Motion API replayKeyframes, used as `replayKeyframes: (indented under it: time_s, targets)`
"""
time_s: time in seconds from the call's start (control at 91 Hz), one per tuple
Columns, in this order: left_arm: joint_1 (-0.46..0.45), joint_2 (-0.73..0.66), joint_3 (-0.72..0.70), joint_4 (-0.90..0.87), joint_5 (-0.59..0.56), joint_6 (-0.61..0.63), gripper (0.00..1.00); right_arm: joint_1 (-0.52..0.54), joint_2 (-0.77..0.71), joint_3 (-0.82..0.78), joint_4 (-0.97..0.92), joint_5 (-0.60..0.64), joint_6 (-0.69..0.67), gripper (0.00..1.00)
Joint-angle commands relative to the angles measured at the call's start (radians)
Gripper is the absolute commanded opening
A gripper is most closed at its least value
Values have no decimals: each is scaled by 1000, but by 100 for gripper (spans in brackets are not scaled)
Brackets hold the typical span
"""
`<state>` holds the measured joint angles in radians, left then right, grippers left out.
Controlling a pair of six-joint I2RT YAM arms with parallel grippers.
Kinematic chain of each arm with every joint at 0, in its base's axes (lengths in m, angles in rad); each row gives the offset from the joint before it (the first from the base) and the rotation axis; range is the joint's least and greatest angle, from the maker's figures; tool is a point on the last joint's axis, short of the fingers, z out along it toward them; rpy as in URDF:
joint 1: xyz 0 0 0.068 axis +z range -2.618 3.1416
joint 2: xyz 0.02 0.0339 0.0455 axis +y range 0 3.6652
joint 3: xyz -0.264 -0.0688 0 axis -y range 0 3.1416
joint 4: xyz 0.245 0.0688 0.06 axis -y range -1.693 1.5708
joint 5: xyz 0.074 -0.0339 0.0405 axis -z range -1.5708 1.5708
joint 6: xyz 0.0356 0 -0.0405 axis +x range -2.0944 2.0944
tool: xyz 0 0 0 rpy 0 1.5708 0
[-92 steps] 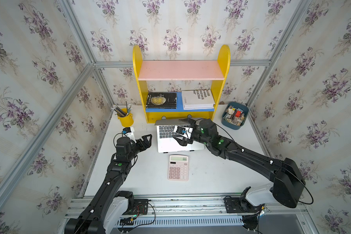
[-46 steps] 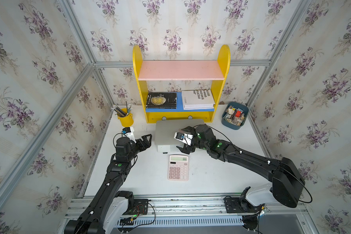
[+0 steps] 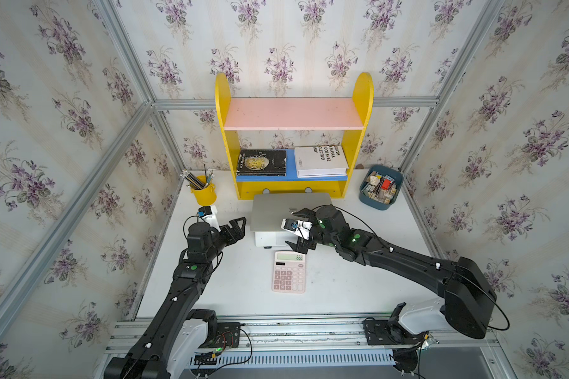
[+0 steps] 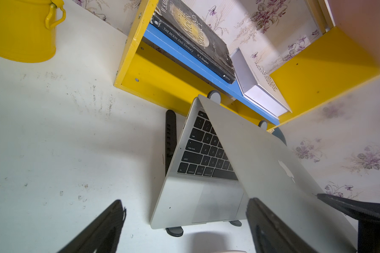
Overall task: Close the laptop lid and set it aside
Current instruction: Close the lid of the laptop.
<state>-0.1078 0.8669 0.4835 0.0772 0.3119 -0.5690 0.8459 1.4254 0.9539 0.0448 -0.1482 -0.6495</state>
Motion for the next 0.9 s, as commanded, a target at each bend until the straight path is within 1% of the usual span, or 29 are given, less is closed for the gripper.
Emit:
replayKeyframes:
  time_s: [0.0, 0.308, 0.89]
  targets:
    - [0, -4, -1, 9, 6, 1, 90, 4, -11, -7, -19, -16, 31, 100]
    - [0, -7, 0, 10, 6, 0, 90, 22, -49, -63, 14, -48, 74, 100]
    - [0, -9, 3, 9, 10, 0, 90, 37, -12, -108, 52, -70, 127, 100]
